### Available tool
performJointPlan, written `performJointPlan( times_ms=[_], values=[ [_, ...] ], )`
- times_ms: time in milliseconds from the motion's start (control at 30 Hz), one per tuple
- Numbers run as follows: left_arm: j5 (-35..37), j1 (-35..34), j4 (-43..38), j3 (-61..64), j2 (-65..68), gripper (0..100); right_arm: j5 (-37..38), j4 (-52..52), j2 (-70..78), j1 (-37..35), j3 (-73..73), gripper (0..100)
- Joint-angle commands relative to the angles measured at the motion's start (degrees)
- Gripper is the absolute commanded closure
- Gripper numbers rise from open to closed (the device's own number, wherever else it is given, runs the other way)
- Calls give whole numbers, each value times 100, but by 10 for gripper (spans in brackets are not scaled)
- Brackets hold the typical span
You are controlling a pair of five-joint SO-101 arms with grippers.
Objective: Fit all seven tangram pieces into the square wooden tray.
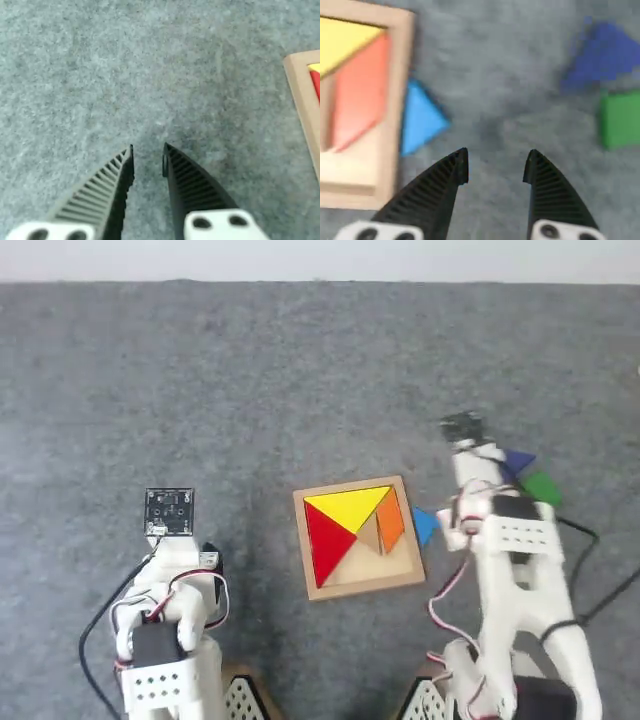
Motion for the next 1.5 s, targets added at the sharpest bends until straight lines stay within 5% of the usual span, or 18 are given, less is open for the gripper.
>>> performJointPlan(
  times_ms=[0,300,867,1467],
  values=[
    [-9,-26,18,-75,-114,907,88,4,-233,743,-448,801],
    [-9,-26,18,-75,-114,907,0,629,-40,1103,-1723,801],
    [-9,-26,18,-75,-114,907,-1125,1068,4048,1859,-5020,801],
    [-9,-26,18,-75,-114,907,-2119,998,4901,1701,-5459,801]
  ],
)
